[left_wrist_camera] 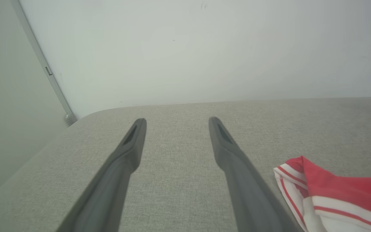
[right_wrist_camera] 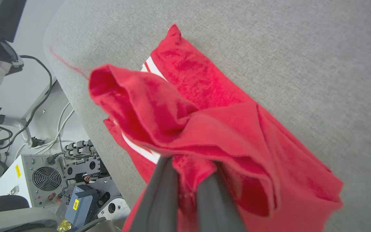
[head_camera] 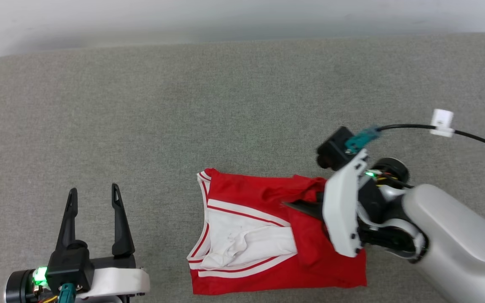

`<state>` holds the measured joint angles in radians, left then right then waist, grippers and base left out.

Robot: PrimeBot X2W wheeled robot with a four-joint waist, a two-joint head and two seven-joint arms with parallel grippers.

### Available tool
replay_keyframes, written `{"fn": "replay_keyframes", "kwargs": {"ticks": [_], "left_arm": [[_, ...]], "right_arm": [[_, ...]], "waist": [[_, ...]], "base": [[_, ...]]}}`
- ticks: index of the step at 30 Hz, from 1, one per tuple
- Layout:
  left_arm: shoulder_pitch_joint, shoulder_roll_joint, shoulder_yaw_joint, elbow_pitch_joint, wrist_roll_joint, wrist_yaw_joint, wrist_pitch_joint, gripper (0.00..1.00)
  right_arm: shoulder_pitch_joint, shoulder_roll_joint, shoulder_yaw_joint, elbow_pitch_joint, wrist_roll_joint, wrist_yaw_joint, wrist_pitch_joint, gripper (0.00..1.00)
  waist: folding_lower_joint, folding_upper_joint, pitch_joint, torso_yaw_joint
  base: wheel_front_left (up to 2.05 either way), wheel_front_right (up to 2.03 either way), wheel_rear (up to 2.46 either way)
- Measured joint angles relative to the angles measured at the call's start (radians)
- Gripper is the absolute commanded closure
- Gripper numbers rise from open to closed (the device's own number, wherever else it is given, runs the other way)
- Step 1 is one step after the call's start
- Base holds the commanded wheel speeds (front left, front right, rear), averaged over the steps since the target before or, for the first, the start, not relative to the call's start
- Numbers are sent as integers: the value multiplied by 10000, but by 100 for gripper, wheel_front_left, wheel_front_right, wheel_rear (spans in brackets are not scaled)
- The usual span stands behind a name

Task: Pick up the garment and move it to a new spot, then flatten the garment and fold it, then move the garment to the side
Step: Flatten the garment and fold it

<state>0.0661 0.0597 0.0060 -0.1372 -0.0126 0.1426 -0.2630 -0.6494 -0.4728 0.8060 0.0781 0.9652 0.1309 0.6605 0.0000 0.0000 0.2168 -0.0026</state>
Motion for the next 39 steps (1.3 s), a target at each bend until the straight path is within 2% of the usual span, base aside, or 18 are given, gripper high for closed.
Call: {"fn": "replay_keyframes", "kwargs": {"ticks": [7, 13, 14, 15, 16, 17, 22, 26, 30, 35, 39], "left_arm": [[-314, -25, -119, 65, -8, -35, 0, 0], [-455, -42, -150, 153, -79, -63, 0, 0], [-455, -44, -132, 169, -79, -63, 0, 0], [-454, -44, -109, 188, -79, -61, 0, 0], [-447, -50, -77, 217, -79, -31, 0, 0], [-430, -54, -35, 247, -79, -19, 0, 0], [-275, -58, 100, 328, -79, -21, 0, 0], [-164, -63, 186, 230, -109, -105, 0, 0], [-70, -69, 221, 167, -176, -121, 0, 0], [122, -77, 265, 94, -182, -140, 0, 0], [225, -79, 301, 44, -184, -167, 0, 0]], "right_arm": [[-1034, 1287, 1312, 2180, -943, 0, -357, 100], [-1186, 1618, 2182, 3243, -1122, 0, -878, 100], [-1230, 1611, 2299, 3266, -1101, 0, -1032, 93], [-1286, 1584, 2405, 3256, -1101, 0, -1198, 76], [-1322, 1553, 2495, 3183, -1093, 0, -1392, 43], [-1360, 1494, 2579, 3076, -1093, 0, -1628, 0], [-1795, 965, 2539, 2159, -1277, 0, -3047, 0], [-1824, 385, 1839, 1569, -1605, 0, -4232, 0], [-1590, 127, 46, 1415, -2615, 2, -6117, 0], [-244, 431, -2663, 1791, -4523, 0, -8433, 0], [1094, 988, -4353, 1724, -5960, 0, -9087, 0]], "waist": [[1, 0, 386, 134], [1, 0, 585, 266], [1, 0, 581, 257], [1, 0, 566, 241], [1, 0, 532, 220], [2, 0, 485, 188], [1, 0, 144, 3], [0, 0, -180, -154], [0, 0, -426, -296], [0, 0, -622, -426], [0, 0, -729, -507]], "base": [[0, 0, 0], [0, 0, 0], [0, 0, 0], [0, 0, 0], [0, 0, 0], [0, 0, 0], [0, 0, 0], [0, 0, 0], [0, 0, 0], [0, 0, 0], [0, 0, 0]]}}
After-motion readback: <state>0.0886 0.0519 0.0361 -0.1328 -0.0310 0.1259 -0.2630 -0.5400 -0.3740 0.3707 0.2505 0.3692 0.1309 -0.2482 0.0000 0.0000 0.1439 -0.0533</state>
